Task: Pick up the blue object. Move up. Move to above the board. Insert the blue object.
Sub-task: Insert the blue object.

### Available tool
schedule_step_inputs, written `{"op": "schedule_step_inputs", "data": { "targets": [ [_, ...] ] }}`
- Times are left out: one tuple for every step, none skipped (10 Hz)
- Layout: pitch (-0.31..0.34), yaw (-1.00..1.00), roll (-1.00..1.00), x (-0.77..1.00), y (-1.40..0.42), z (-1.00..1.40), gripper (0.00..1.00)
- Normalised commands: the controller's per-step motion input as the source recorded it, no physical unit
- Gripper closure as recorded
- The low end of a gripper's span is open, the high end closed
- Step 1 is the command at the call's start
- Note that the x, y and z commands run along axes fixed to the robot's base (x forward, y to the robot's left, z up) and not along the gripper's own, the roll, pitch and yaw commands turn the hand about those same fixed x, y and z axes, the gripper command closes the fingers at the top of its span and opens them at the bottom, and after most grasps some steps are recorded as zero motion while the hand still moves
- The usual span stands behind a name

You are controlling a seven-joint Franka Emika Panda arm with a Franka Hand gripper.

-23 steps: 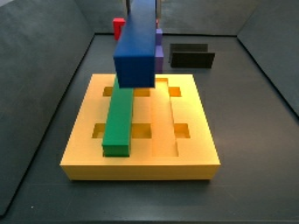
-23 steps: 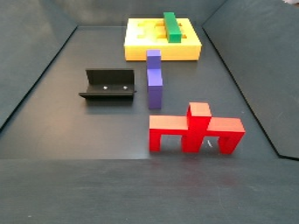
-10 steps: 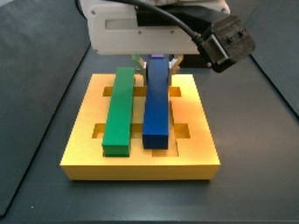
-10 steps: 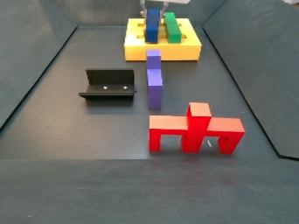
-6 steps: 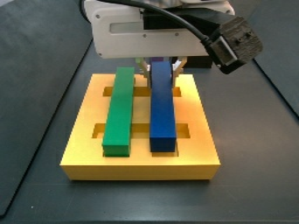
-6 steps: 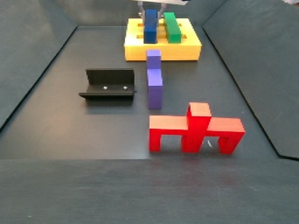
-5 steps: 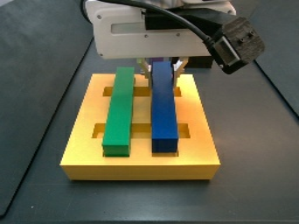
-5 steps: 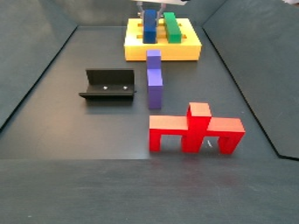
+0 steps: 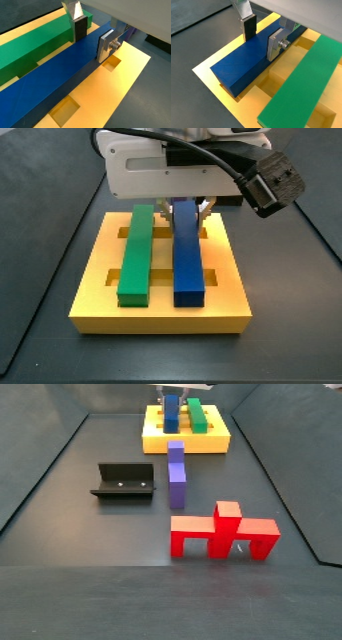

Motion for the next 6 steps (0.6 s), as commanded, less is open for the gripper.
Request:
{"op": "schedule_step_inputs", "data": {
  "targets": [
    [-0.101,0.00,0.17,-0.26,-0.04,-0.45,1.00],
    [-0.114,0.00,0.20,-0.29,-0.03,-0.48,1.00],
    [-0.116,0.01,0.20,-0.23,-0.03,-0.47,1.00],
    [-0.017,0.00,0.08,0.00,0.00,-0.11,1.00],
    [0.000,0.00,0.01,0.00,0.00,0.00,1.00],
    [0.000,0.00,0.09,0.00,-0.17,0.00,1.00]
  ]
}}
